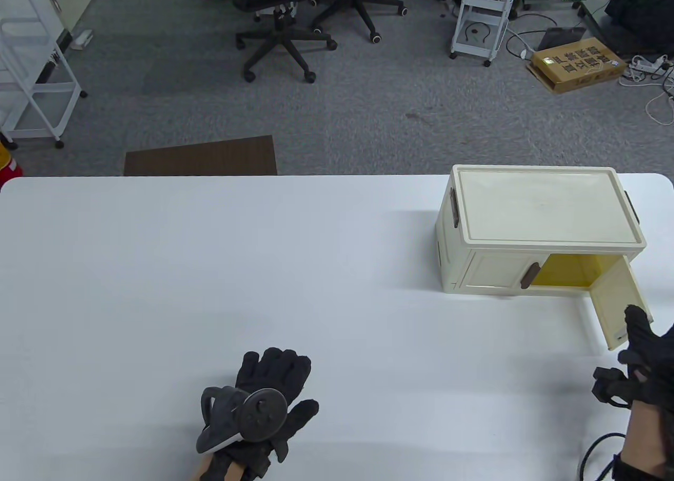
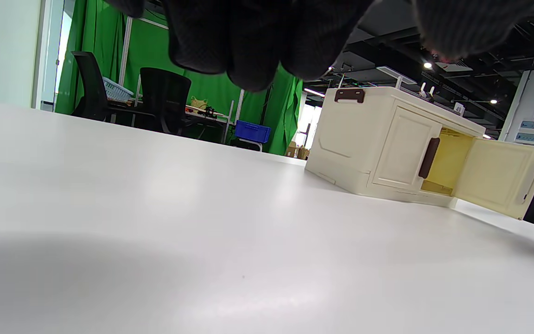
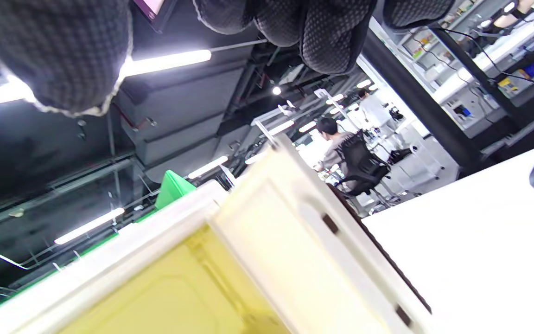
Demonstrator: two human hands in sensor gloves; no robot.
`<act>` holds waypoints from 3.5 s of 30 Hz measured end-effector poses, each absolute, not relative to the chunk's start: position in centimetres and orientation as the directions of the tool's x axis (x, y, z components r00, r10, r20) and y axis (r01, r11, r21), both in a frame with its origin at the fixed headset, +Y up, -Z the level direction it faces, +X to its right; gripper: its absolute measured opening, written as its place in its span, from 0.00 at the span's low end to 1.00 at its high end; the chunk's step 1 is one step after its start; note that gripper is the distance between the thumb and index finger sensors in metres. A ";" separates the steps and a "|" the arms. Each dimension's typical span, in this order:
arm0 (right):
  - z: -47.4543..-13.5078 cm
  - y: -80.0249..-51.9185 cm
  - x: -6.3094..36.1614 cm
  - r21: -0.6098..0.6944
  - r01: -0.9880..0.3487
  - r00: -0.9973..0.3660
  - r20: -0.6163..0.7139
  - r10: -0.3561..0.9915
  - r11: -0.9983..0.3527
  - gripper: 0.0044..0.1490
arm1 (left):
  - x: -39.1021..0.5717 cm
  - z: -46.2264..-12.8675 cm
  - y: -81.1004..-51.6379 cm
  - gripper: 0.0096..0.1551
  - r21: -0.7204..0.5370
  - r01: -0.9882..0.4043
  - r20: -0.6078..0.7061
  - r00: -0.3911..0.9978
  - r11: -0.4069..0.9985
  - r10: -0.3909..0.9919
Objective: Close cabinet door
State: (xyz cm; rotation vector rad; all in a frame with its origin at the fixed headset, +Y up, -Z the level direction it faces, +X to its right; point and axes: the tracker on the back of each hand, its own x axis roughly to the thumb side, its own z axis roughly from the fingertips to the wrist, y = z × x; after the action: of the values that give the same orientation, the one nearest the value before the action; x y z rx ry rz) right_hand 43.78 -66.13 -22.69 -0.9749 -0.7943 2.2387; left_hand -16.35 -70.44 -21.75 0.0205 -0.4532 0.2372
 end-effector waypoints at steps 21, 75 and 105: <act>-24.7 -69.7 44.9 -0.605 -0.348 -0.488 -0.536 0.689 -0.717 0.38 | -16.2 -21.8 -70.5 0.48 -0.055 -0.220 0.447 0.867 0.974 0.221; -31.5 -69.3 39.7 -0.383 -0.160 -0.830 -0.446 0.334 -0.910 0.34 | -15.9 -21.8 -70.5 0.48 -0.092 -0.203 0.467 0.856 0.975 0.222; -36.7 -68.1 38.6 -0.233 -0.264 -0.758 -0.550 0.351 -0.936 0.34 | -15.9 -22.0 -70.8 0.48 -0.126 -0.200 0.477 0.847 0.972 0.236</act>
State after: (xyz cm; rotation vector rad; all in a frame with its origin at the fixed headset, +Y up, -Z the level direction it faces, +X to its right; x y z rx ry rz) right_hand 38.63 -68.09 -36.68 -0.8746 -0.2015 2.6642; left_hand -15.88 -70.78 -22.01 -0.0722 -0.5118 0.2305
